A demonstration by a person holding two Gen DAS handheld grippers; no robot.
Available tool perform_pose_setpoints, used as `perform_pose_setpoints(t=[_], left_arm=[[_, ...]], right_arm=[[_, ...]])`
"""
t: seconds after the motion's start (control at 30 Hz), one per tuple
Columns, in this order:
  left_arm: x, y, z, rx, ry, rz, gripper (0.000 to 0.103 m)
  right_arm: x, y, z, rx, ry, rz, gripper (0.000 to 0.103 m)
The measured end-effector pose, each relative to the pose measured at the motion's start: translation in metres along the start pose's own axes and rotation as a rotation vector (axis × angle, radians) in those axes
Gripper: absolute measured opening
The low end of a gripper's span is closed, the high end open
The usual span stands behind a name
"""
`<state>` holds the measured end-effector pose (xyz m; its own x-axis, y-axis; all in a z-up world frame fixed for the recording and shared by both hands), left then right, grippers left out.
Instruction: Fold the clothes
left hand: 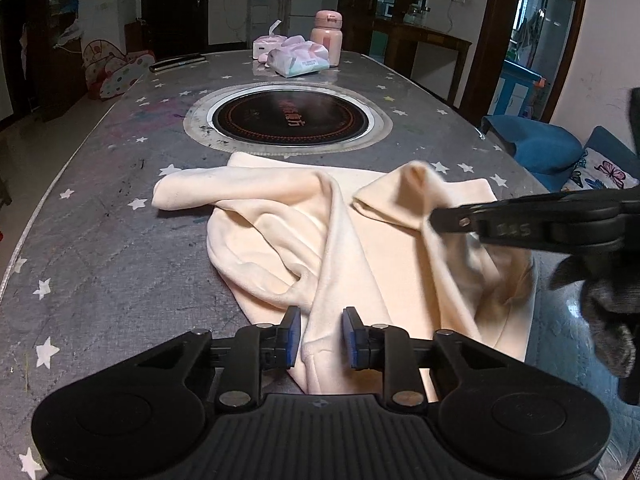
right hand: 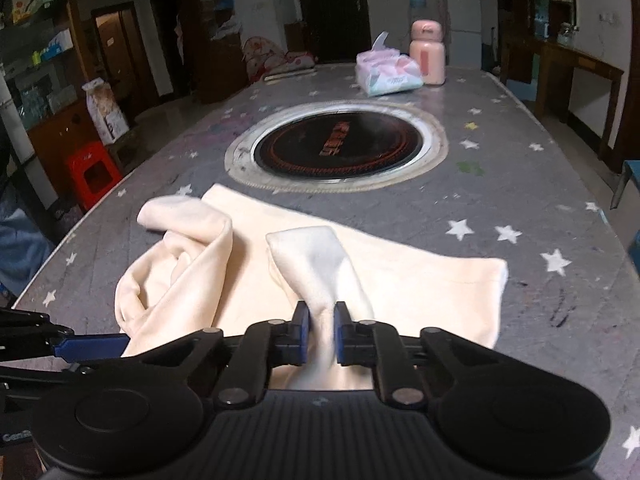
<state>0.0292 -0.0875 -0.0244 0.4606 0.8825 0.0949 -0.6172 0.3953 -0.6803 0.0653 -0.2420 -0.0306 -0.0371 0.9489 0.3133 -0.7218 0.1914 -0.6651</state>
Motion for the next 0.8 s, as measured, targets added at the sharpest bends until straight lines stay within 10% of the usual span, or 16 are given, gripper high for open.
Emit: perform_pose_setpoints(t=[0.47, 0.8], left_arm=[[-0.001, 0.0, 0.0, -0.017, -0.013, -0.004, 0.014], [0.016, 0.003, 0.029, -0.083, -0.057, 0.033, 0.002]], right_arm=[[-0.034, -0.006, 0.113, -0.205, 0.031, 0.009, 0.009], [-0.091, 0.04, 0.144, -0.177, 0.138, -0.105, 0.009]])
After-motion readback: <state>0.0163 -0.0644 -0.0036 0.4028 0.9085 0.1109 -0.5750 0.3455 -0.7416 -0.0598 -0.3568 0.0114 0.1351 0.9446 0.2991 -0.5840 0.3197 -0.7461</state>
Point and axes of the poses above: each gripper's, at about its wrist camera, not at the fingertips, and z roughly against the way its jaws point, x to its left, y to its underside, the point moved 8 cm from there along -z, roughly the way its jaws point, and after that the axes turned 15 degrees about -z, right-handed, at the moved point
